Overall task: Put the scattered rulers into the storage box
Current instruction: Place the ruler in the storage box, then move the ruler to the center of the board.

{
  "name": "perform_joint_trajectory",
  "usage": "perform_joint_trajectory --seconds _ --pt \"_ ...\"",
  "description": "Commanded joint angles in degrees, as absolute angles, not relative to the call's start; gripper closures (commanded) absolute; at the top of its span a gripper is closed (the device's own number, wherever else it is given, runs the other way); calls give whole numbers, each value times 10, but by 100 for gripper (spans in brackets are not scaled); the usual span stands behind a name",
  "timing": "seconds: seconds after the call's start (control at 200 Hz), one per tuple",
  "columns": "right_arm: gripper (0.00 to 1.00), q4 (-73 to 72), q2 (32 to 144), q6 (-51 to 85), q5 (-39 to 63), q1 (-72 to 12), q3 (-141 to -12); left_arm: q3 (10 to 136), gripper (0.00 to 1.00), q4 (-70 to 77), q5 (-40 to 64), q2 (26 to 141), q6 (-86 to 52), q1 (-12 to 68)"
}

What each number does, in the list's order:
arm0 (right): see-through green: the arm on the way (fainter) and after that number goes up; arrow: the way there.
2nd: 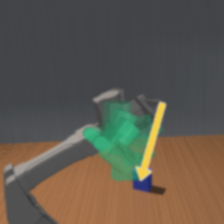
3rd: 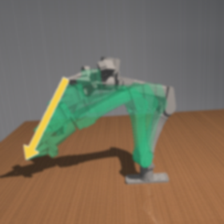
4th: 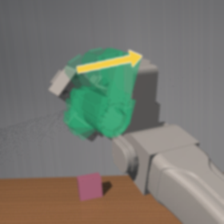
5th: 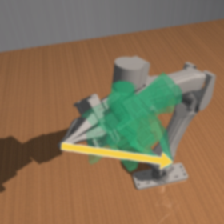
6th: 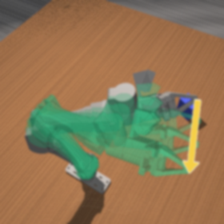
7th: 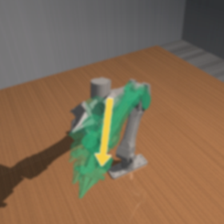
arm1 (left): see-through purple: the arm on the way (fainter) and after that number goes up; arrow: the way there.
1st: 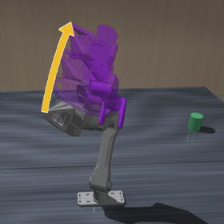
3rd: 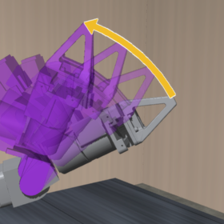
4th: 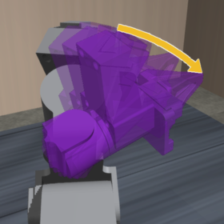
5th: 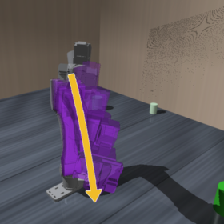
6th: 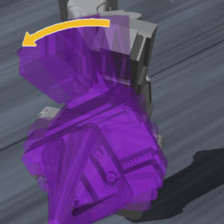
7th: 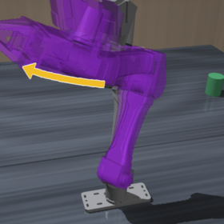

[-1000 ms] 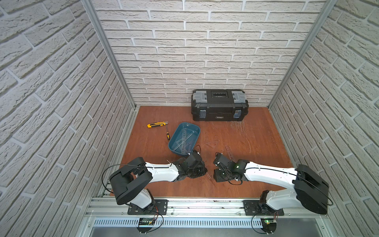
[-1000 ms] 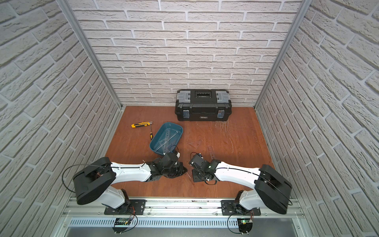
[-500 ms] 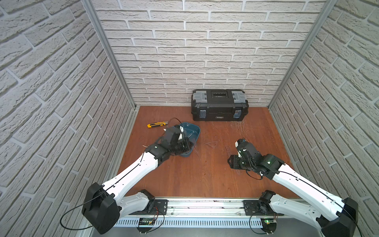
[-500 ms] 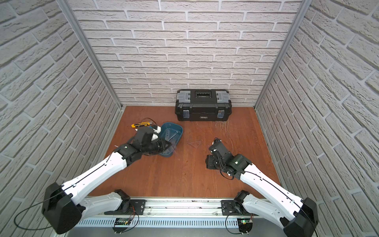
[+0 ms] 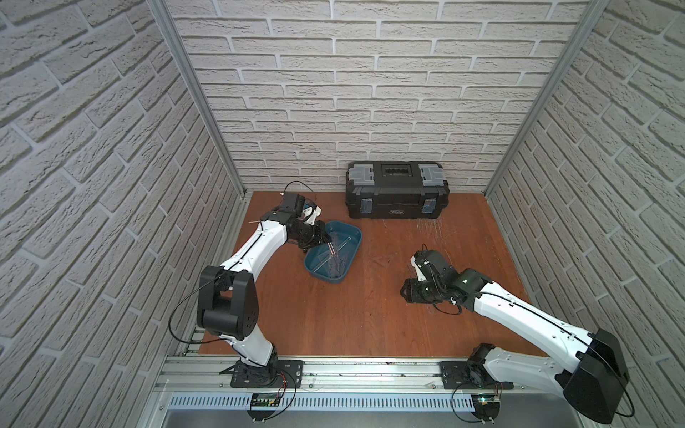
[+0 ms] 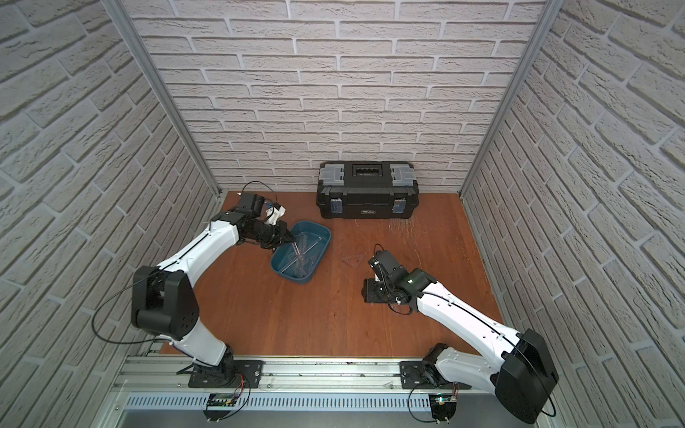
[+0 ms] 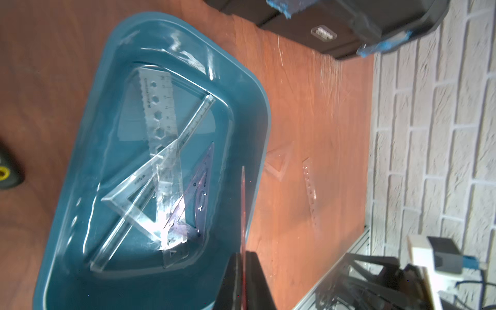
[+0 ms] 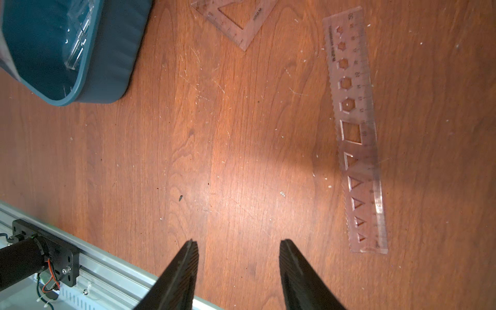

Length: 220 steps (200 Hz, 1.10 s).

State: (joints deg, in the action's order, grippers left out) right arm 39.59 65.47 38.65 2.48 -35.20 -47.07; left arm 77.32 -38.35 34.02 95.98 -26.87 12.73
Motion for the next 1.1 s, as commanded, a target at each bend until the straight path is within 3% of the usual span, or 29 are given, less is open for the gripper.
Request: perform_joint_trajectory --seconds 0.0,0.04,0.105,0.23,0.44,0.79,1.095 --pt "47 389 639 373 26 -340 -485 807 100 -425 357 985 -214 122" --pt "47 390 638 371 26 -336 -486 816 90 -432 347 993 -210 122" --pt "47 391 641 367 24 -331 -488 828 58 -440 329 996 -208 123" --pt "47 388 655 365 18 -322 -495 839 37 -446 307 974 -211 122" --pt "47 365 744 337 16 -316 -548 814 38 -442 284 874 -244 128" --pt "50 338 1017 276 56 -300 -739 537 38 -395 230 595 -368 165" --pt "49 323 1121 283 68 -283 -819 420 37 -433 205 433 -428 171"
